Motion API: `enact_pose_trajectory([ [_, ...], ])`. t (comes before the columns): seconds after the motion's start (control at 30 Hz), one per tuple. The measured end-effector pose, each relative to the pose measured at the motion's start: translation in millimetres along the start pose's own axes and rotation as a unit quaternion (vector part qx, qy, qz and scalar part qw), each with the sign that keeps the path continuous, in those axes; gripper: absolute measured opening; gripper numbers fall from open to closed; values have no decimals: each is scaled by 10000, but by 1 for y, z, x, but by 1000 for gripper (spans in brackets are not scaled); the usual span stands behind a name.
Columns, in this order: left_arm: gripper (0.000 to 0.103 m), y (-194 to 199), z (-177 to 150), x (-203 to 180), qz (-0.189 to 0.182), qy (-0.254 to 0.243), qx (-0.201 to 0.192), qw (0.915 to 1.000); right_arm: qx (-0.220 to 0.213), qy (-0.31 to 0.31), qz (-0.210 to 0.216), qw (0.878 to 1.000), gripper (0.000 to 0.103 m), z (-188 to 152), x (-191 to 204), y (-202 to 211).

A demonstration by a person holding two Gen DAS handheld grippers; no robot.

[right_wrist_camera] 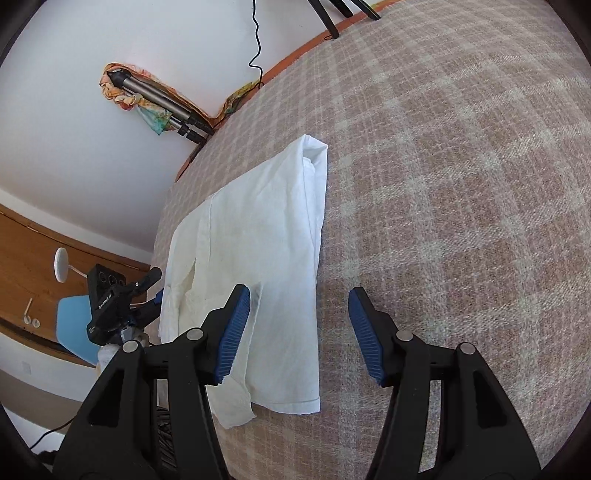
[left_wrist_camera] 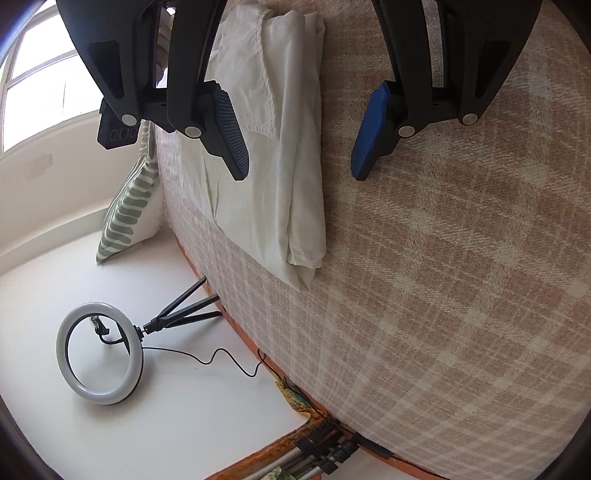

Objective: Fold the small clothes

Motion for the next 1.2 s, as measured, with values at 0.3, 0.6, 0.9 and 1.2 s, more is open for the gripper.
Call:
enact_pose_trajectory([
  [0.3, 42, -17, -4, -14, -137, -97, 198, 9997, -95, -227, 583, 9980, 44, 6, 11, -16],
  [0.6, 17, -18, -9, -28, 204, -646, -65, 9977, -87, 149, 142, 9998, 21, 12, 28, -18],
  [0.9, 10, 0, -23, -62, 409, -1618, -500, 9847, -254, 1007, -547, 9931, 14, 22, 65, 0],
  [1.2, 9, 10, -50, -108, 275, -2370, -728, 9684, -678, 1813, -911, 9768, 13, 31, 109, 43],
])
Point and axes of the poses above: each gripper's, at about its wrist camera, not at the fingertips, and y roughly against the way its jaws point, x to its left, z to its top, the point moved 10 cm from there along -y, roughly the way its jaws point, and after that the axes turned 13 degrees about y, right-handed, at the moved point
